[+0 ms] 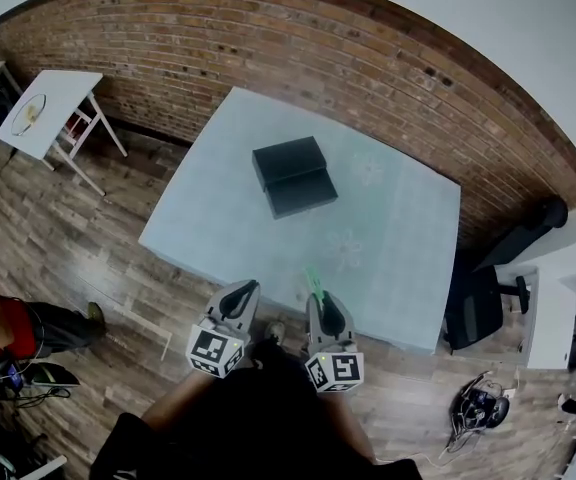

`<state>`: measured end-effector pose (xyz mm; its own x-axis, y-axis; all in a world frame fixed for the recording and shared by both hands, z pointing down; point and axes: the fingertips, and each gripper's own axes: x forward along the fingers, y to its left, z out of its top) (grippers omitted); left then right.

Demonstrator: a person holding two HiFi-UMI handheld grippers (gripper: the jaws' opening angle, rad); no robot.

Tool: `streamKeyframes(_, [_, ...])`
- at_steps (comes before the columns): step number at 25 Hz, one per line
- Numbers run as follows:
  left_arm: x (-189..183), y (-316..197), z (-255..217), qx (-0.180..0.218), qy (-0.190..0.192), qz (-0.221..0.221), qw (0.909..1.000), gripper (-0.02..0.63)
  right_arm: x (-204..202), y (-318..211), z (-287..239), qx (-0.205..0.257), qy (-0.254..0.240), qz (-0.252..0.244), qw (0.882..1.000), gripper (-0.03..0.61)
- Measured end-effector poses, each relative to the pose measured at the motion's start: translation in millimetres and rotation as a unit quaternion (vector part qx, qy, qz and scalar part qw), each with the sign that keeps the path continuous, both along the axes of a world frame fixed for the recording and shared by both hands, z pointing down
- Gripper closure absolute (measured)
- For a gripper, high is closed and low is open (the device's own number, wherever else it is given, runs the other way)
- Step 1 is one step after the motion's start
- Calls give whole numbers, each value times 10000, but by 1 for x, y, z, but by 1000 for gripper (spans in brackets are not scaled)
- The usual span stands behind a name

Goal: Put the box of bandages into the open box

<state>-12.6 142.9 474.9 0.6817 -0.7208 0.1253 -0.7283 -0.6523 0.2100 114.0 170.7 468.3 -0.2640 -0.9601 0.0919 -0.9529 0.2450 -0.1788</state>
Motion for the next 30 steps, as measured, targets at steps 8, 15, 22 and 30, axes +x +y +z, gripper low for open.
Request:
streamKeyframes(8, [49,-42,7,-164,-98,-150,9997,571,46,-52,9,-96,-31,-223,9997,480])
streamKeyframes(15, [75,-64,8,-164,-144,-293,9993,571,74,-82,13,-92,-49,-391,9992,480])
streamKeyframes(22, [73,-81,8,-168,-197,-399,9989,571,81,-99,17,-147,-100,-362,9992,480])
streamKeyframes(30, [78,-116,8,-122,-110,-217,9996,571,78,-119,15,-170,1,-242,9996,480])
